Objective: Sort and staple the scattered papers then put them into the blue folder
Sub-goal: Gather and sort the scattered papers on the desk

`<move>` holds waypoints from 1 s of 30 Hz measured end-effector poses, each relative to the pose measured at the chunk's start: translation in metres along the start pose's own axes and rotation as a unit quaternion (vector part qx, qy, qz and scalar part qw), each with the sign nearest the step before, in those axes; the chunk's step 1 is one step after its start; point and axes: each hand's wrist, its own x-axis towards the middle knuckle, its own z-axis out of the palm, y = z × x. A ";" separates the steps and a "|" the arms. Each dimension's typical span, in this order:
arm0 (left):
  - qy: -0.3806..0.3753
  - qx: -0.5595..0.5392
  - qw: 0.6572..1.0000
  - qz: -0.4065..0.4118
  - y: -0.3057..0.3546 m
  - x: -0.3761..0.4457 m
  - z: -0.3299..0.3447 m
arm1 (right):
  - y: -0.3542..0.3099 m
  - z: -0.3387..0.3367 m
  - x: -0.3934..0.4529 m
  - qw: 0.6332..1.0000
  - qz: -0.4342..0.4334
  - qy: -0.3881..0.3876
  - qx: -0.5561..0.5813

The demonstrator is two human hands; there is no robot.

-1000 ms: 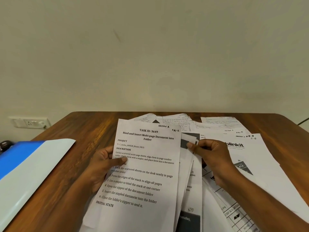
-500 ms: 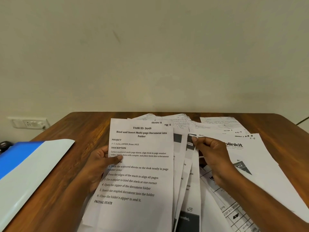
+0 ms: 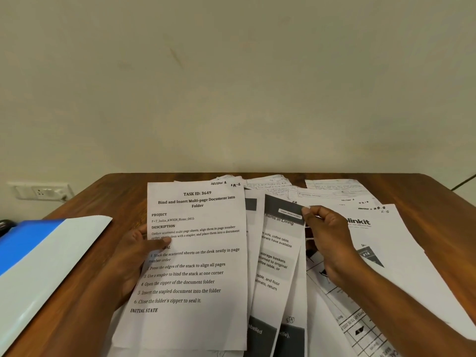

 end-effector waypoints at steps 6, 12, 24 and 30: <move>-0.004 0.021 1.000 0.001 0.001 -0.002 0.003 | 0.000 -0.001 -0.001 1.000 -0.014 0.000 -0.008; -0.018 0.017 1.000 0.005 0.000 -0.003 0.005 | 0.000 0.001 -0.004 0.999 -0.014 -0.027 0.019; -0.099 -0.016 0.994 -0.048 0.000 -0.004 0.013 | -0.011 0.022 -0.038 0.984 -0.060 -0.156 0.063; -0.087 -0.018 0.994 -0.056 -0.005 -0.002 0.024 | -0.006 0.024 -0.039 0.985 -0.049 -0.152 0.072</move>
